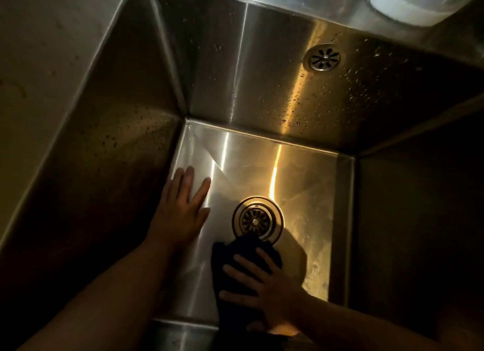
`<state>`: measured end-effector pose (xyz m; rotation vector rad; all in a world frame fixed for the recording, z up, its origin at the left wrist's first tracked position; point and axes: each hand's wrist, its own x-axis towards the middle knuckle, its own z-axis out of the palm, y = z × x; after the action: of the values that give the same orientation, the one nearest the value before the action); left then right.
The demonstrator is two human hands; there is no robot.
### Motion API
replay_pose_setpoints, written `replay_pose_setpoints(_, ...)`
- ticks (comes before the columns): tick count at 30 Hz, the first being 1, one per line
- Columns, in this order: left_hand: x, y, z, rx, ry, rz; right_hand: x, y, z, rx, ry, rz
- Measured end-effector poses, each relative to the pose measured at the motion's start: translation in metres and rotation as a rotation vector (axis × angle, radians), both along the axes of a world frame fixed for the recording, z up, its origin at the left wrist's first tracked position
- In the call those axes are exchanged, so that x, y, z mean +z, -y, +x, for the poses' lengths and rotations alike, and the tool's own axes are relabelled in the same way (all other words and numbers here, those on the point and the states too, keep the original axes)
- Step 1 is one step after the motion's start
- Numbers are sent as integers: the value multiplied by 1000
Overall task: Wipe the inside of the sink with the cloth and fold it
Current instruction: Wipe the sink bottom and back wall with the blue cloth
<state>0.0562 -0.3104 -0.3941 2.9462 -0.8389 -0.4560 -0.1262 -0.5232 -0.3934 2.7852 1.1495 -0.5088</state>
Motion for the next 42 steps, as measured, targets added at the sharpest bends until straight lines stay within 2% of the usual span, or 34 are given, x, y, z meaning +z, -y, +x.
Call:
replay_pose_setpoints(6, -32, 3, -13, 8, 80, -68, 8, 62, -30, -422, 86, -42)
replay_pose_setpoints(11, -40, 0, -12, 4, 125, -96, 1, 84, -7, -870, 99, -35)
replay_pose_setpoints(15, -43, -1, -11, 3, 144, -113, -13, 79, 34, -1232, 145, 18)
replay_pose_setpoints(21, -45, 0, -11, 13, 157, -121, -38, 74, 130, -1619, 321, 19)
replay_pose_setpoints(27, -47, 1, -11, 14, 183, -121, -54, 48, 214, -1972, 379, 101)
replay_pose_setpoints(32, -43, 2, -11, 26, 183, -119, -55, 26, 234, -2005, 317, 84)
replay_pose_setpoints(36, -35, 2, -11, 48, 153, -120, -49, -3, 247, -1947, 261, 143)
replay_pose_setpoints(39, -26, 3, -14, 79, 112, -159, -43, -41, 256, -1806, 214, 211)
replay_pose_setpoints(42, -15, 3, -15, 135, 122, -212, -41, -74, 255, -1539, 154, 222)
